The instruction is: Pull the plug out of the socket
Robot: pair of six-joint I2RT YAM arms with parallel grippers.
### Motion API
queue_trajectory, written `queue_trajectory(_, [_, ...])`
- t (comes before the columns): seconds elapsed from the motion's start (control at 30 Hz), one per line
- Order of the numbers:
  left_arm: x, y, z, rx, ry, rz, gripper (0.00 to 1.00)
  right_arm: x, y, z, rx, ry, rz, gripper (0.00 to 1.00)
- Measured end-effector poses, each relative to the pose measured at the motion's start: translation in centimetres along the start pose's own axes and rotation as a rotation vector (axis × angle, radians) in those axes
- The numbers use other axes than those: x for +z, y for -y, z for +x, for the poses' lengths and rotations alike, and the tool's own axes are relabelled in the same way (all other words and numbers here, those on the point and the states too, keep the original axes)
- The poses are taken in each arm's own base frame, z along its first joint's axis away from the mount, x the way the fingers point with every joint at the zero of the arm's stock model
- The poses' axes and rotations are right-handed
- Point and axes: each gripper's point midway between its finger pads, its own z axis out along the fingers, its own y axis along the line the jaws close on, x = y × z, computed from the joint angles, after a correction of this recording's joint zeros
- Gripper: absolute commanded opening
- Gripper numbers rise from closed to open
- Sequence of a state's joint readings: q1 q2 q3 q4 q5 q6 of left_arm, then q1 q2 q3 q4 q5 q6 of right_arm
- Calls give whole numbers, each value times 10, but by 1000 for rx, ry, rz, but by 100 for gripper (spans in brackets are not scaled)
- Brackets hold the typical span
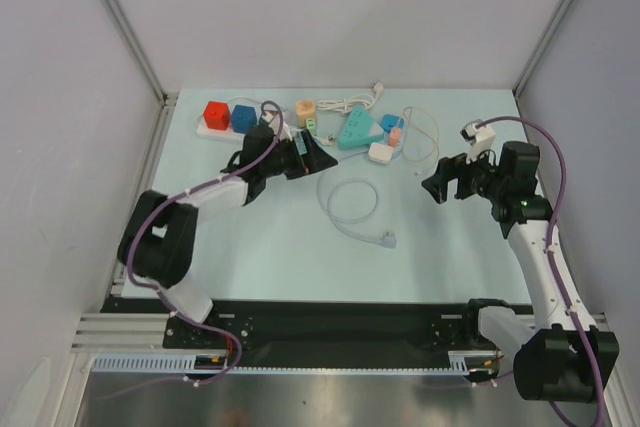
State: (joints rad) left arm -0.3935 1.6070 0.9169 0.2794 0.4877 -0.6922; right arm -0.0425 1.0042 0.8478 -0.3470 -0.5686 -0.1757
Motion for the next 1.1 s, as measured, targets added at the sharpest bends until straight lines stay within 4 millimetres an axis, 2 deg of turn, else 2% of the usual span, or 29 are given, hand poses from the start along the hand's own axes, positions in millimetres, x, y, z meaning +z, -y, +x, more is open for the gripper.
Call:
queue_trajectory(0.13, [36, -12, -6, -29, -10, -25, 100, -2, -11, 2, -15, -3, -61, 100])
queue_trajectory(0.27, [70, -16, -24, -43, 24, -25, 100, -5, -19, -1, -27, 13, -96, 100])
queue_trajectory(0.47, [107, -31, -38, -90, 71, -24, 100, -6, -23, -3, -30, 20, -116, 100])
queue_trajectory(0.73, [139, -60, -36, -158, 95, -61, 100, -5, -26, -1, -25, 16, -142, 100])
queue_trajectory(1.1, [165, -72, -45, -198, 155, -41, 99, -3, -26, 1, -26, 6, -148, 100])
